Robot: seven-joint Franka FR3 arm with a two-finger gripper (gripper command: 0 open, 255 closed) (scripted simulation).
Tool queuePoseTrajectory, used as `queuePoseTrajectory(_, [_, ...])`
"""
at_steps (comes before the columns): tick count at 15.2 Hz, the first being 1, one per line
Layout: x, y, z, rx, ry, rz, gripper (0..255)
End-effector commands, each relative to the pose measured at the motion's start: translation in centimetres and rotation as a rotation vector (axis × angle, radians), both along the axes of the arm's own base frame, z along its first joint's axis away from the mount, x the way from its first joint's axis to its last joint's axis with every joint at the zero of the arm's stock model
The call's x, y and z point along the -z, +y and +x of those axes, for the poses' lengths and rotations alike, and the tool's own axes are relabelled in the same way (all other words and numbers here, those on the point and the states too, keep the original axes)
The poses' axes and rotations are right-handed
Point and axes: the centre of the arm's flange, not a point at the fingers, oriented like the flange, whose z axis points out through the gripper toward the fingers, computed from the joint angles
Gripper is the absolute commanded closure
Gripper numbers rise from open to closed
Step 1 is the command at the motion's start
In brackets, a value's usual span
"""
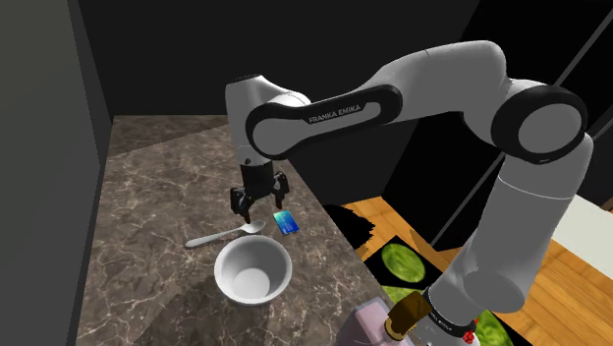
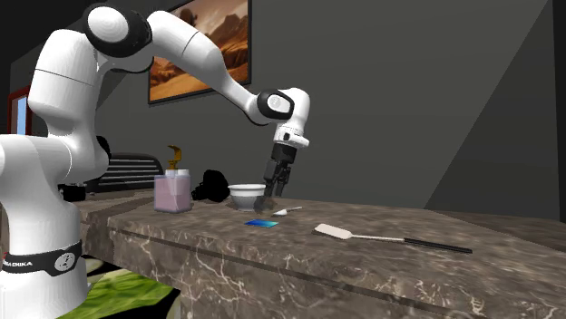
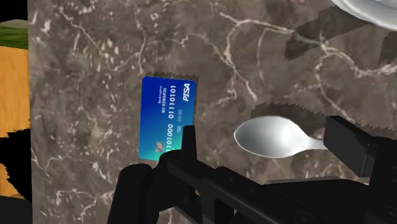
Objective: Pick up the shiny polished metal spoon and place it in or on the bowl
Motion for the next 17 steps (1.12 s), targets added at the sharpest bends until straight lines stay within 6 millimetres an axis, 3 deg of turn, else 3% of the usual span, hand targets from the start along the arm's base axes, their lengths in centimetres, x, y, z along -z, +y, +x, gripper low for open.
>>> queuePoseTrajectory(1, [1.2,2.0,1.5,0.007,0.007,-0.002,0])
queuePoseTrajectory(9, [5.1,1.6,0.5,0.007,0.007,-0.002,0])
queuePoseTrajectory(16, [5.1,1.6,0.5,0.007,0.007,-0.002,0])
queuePoseTrajectory(17, [5.1,1.6,0.5,0.007,0.007,-0.002,255])
